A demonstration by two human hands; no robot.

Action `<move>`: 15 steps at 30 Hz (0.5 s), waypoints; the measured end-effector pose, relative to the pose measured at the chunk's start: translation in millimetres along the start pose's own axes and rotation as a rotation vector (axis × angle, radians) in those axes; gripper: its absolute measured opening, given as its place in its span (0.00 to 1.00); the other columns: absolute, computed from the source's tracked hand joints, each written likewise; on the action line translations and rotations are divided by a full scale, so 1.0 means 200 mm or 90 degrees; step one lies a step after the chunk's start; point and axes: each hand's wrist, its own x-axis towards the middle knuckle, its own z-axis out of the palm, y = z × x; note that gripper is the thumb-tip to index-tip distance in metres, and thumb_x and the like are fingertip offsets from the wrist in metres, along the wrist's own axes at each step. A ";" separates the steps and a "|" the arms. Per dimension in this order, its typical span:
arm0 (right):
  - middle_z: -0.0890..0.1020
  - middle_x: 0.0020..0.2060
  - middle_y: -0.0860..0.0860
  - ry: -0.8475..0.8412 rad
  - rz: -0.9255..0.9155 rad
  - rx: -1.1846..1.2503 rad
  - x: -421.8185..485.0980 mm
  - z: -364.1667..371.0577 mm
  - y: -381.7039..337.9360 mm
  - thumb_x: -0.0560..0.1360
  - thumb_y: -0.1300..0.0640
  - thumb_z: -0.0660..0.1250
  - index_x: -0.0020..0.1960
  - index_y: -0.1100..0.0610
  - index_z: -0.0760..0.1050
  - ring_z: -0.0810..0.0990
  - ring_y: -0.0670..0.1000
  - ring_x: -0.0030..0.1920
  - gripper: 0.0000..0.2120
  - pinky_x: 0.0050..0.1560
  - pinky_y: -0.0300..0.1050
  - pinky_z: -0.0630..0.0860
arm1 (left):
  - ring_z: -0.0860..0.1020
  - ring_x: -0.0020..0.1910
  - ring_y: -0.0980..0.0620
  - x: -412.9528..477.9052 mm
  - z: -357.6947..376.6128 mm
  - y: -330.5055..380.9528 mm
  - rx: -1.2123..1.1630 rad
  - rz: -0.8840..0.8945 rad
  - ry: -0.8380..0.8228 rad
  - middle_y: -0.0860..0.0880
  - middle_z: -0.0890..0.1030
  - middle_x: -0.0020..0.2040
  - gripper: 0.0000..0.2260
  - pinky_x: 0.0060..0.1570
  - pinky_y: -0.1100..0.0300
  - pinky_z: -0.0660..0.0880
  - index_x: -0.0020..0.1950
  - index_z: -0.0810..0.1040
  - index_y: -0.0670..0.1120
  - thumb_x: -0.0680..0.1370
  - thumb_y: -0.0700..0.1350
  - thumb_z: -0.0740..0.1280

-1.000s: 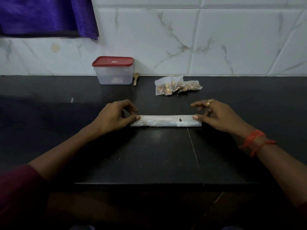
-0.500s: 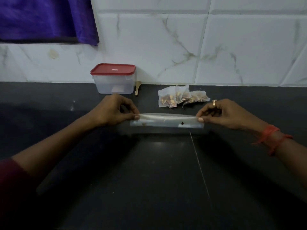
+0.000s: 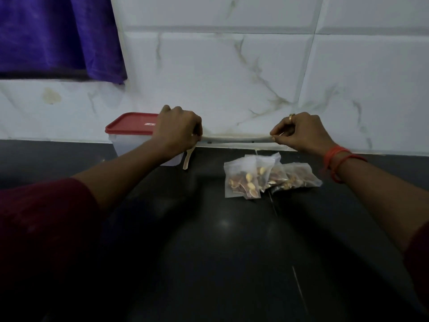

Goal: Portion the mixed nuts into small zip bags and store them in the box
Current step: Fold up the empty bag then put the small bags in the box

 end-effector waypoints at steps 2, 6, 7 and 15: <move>0.85 0.36 0.43 -0.037 -0.003 -0.034 0.06 0.05 0.04 0.68 0.57 0.79 0.41 0.47 0.85 0.83 0.43 0.40 0.06 0.52 0.47 0.82 | 0.77 0.48 0.47 0.03 0.09 0.01 0.154 0.042 -0.030 0.51 0.84 0.42 0.02 0.55 0.50 0.64 0.46 0.82 0.52 0.76 0.46 0.70; 0.84 0.35 0.42 -0.070 0.008 -0.103 0.14 0.14 0.12 0.67 0.57 0.80 0.38 0.46 0.85 0.83 0.44 0.41 0.07 0.48 0.49 0.82 | 0.75 0.51 0.44 0.08 0.20 0.10 0.347 0.126 -0.080 0.49 0.83 0.42 0.07 0.62 0.47 0.61 0.41 0.72 0.48 0.77 0.38 0.63; 0.83 0.35 0.41 -0.081 0.007 -0.116 0.16 0.15 0.13 0.67 0.56 0.81 0.37 0.46 0.84 0.82 0.44 0.41 0.08 0.47 0.49 0.82 | 0.75 0.51 0.44 0.10 0.22 0.11 0.360 0.123 -0.104 0.49 0.83 0.43 0.08 0.64 0.47 0.61 0.40 0.69 0.48 0.77 0.37 0.62; 0.84 0.37 0.40 -0.265 -0.032 -0.182 0.24 0.18 0.14 0.68 0.56 0.81 0.41 0.47 0.86 0.81 0.43 0.44 0.06 0.54 0.52 0.80 | 0.75 0.43 0.45 0.14 0.28 0.16 0.337 0.093 -0.164 0.49 0.72 0.33 0.14 0.66 0.47 0.60 0.35 0.62 0.47 0.77 0.36 0.63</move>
